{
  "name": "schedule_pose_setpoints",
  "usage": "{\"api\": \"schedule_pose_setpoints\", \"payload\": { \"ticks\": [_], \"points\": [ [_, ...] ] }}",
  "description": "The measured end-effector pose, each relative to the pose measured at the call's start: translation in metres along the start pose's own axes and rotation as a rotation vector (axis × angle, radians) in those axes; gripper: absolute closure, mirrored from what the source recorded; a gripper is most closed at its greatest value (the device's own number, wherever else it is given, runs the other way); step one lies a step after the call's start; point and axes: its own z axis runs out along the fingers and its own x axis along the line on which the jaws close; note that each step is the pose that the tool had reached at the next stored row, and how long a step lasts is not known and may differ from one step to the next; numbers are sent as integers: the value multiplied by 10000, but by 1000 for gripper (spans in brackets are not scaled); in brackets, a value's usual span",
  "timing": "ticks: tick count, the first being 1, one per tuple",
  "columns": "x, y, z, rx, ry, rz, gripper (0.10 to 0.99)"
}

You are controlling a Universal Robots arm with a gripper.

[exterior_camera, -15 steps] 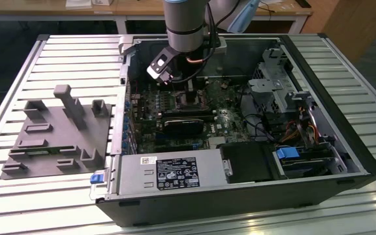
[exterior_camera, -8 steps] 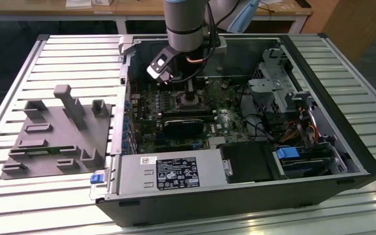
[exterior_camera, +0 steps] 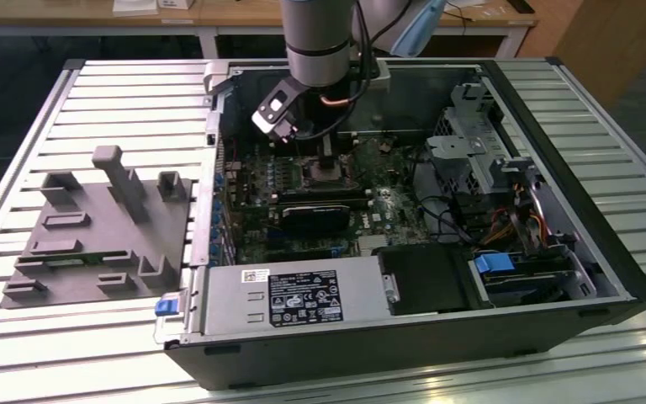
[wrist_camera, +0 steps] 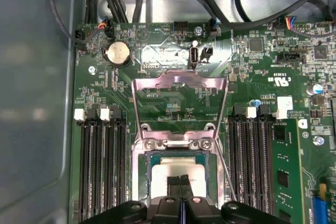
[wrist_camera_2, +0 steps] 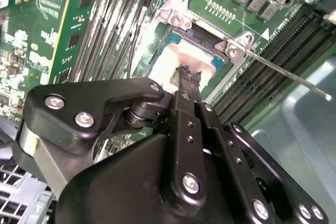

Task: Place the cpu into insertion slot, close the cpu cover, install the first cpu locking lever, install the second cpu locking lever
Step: 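Place the cpu into insertion slot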

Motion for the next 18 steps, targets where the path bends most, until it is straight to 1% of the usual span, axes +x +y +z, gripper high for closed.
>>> {"api": "schedule_pose_setpoints", "payload": {
  "ticks": [3,9,15,18],
  "points": [
    [1,8,-70,-1,0,1,984],
    [3,29,-240,-9,2,-1,984],
    [5,48,-406,-39,2,0,984],
    [6,56,-473,-55,3,0,984]
  ]
}}
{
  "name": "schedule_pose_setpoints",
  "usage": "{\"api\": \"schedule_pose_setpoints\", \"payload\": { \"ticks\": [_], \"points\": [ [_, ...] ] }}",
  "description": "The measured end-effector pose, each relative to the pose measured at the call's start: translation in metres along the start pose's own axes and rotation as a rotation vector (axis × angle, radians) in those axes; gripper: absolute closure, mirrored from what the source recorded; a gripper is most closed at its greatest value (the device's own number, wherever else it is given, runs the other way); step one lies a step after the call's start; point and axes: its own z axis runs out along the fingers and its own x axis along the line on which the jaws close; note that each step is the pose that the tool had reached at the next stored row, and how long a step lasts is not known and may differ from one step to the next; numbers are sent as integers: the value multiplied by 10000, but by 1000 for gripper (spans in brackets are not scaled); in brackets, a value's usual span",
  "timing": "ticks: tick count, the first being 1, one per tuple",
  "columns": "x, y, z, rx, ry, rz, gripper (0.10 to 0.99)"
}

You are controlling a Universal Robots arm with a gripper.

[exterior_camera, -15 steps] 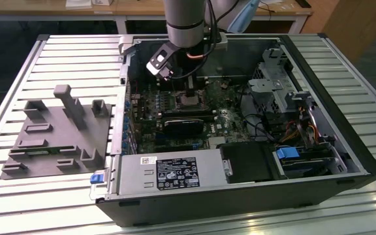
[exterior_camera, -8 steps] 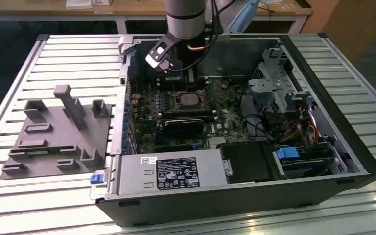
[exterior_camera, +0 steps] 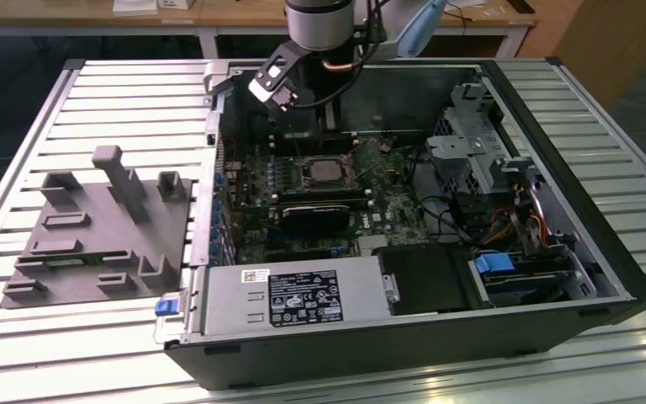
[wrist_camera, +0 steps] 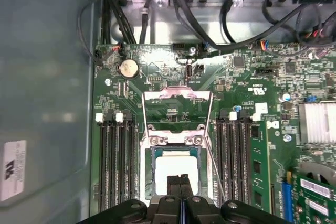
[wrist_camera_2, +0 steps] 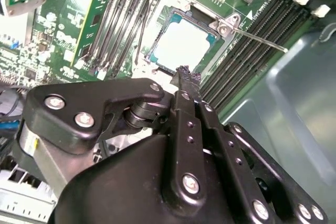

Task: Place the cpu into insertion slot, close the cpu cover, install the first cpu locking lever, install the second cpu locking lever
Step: 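Place the cpu into insertion slot, then close the cpu cover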

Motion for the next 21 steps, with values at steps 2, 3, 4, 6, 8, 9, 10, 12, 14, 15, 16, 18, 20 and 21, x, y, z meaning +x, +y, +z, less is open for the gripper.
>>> {"api": "schedule_pose_setpoints", "payload": {
  "ticks": [2,3,4,6,8,9,10,12,14,15,16,18,20,21],
  "points": [
    [1,4,-32,-8,1,0,984],
    [1,6,-44,-12,0,0,984],
    [1,7,-53,-15,0,0,984],
    [1,7,-56,-19,0,0,984],
    [1,7,-56,-19,1,0,984],
    [1,7,-56,-20,1,0,984],
    [1,7,-56,-19,0,0,984],
    [1,7,-56,-20,0,1,984],
    [1,7,-56,-20,0,0,984],
    [1,7,-56,-20,0,0,984],
    [1,7,-56,-20,1,0,984],
    [1,10,-55,-20,1,1,984],
    [2,37,-52,-6,-1,1,984],
    [3,55,-50,4,-1,1,984]
  ]
}}
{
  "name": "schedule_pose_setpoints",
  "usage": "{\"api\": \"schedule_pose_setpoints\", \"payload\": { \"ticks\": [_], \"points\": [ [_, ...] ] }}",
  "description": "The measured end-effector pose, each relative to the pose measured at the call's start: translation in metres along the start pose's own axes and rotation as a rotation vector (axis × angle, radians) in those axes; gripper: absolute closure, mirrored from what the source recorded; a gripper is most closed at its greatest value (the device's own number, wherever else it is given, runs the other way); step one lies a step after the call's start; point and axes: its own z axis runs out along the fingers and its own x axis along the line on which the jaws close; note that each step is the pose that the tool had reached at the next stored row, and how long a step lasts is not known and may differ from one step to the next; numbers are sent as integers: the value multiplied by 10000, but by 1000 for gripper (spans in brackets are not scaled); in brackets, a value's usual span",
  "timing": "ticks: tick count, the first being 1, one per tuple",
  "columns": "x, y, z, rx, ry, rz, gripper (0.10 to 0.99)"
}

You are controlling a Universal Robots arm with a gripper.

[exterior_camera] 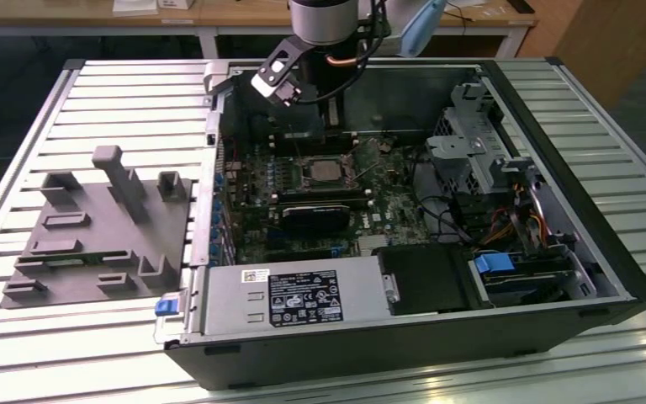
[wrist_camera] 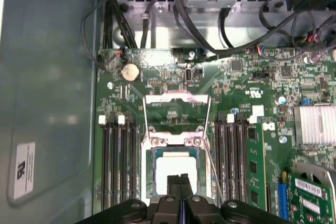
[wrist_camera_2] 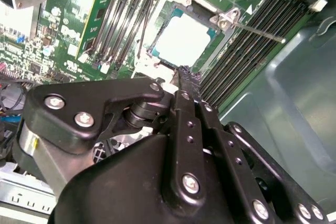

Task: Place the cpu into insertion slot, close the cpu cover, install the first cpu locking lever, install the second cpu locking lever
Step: 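Close the cpu cover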

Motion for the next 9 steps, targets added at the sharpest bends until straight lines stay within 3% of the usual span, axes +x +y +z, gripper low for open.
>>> {"api": "schedule_pose_setpoints", "payload": {
  "ticks": [9],
  "points": [
    [9,265,33,182,-6,1,984]
  ]
}}
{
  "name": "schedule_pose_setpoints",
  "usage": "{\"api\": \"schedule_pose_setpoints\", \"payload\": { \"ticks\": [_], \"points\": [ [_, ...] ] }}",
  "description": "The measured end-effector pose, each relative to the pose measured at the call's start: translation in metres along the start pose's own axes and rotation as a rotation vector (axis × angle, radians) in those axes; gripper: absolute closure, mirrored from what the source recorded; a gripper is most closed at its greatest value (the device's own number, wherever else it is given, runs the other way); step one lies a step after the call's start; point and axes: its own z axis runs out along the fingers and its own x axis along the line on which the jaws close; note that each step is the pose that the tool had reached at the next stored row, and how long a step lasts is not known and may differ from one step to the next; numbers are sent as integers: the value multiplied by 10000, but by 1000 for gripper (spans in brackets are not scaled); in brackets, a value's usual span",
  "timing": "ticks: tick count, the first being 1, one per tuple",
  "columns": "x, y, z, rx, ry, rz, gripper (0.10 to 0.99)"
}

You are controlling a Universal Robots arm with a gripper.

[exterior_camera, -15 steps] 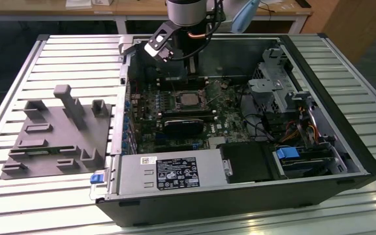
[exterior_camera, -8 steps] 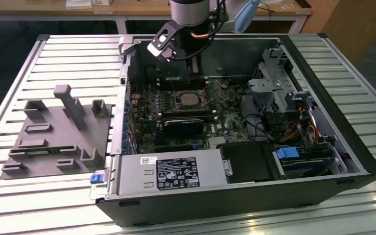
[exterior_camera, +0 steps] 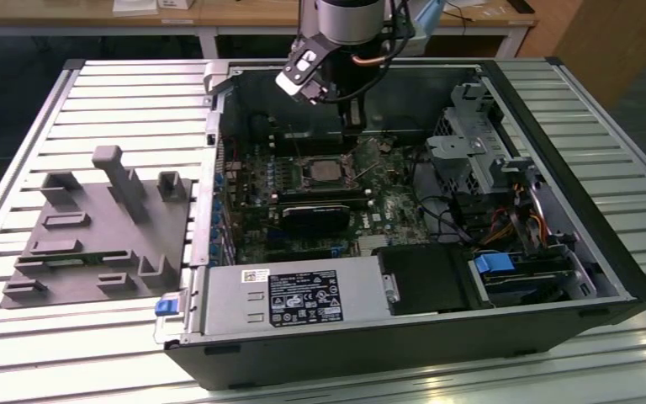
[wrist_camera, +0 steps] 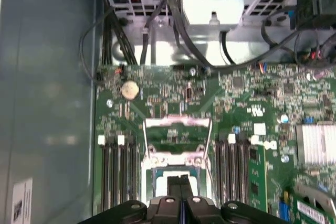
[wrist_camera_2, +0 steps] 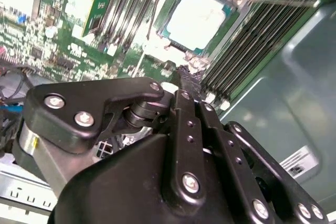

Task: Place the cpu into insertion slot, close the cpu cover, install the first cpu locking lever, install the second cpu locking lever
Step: 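Close the cpu cover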

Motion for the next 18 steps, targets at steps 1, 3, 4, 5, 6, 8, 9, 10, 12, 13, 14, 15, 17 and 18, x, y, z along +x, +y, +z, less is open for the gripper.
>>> {"api": "schedule_pose_setpoints", "payload": {
  "ticks": [1,3,4,5,6,8,9,10,12,13,14,15,17,18],
  "points": [
    [1,41,4,32,-1,1,984],
    [4,118,12,93,-4,1,984],
    [5,156,17,124,-4,2,984],
    [6,192,21,154,-4,1,984],
    [8,227,25,185,-5,3,984],
    [10,296,31,246,-8,2,984],
    [11,334,35,280,-10,3,984],
    [13,369,38,311,-13,2,984],
    [15,436,45,368,-15,4,984],
    [16,470,49,394,-14,3,984],
    [17,501,53,417,-15,4,984],
    [19,536,57,442,-15,5,984],
    [21,597,64,487,-16,5,984],
    [21,623,66,503,-18,4,984]
  ]
}}
